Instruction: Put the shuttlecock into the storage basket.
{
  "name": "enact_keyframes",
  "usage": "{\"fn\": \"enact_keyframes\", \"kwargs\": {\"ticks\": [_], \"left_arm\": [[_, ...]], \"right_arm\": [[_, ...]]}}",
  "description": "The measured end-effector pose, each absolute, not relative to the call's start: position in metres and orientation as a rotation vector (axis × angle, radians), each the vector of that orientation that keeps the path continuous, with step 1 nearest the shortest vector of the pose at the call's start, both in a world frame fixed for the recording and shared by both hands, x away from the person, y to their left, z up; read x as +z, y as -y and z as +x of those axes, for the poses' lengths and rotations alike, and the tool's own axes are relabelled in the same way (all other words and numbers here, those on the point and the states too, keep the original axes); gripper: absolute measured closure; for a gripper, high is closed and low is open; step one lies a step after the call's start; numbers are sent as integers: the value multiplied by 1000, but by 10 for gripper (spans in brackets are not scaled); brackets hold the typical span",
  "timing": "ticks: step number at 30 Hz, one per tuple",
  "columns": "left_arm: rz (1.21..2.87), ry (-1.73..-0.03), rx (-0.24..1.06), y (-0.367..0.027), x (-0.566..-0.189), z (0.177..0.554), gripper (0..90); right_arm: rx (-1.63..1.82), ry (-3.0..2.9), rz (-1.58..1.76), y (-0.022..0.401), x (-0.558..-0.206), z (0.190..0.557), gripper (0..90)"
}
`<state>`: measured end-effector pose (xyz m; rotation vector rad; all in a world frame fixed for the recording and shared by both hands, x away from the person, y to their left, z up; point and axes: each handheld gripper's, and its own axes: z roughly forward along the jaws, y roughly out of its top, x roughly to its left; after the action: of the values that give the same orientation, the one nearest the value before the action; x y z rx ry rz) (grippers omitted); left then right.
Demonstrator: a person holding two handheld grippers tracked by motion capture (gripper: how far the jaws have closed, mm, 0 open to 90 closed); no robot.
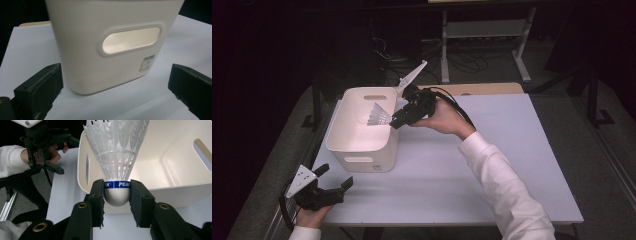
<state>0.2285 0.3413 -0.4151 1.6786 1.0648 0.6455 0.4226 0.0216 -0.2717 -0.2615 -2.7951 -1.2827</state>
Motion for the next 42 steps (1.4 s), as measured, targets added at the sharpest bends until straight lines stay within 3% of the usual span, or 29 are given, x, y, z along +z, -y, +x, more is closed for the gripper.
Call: {"fn": "enact_keyframes", "kwargs": {"ticks": [42], "left_arm": [[1674, -1061, 643, -341, -415, 228, 0]], "right_arm": [[-1265, 2767, -208, -71, -290, 427, 639]]}}
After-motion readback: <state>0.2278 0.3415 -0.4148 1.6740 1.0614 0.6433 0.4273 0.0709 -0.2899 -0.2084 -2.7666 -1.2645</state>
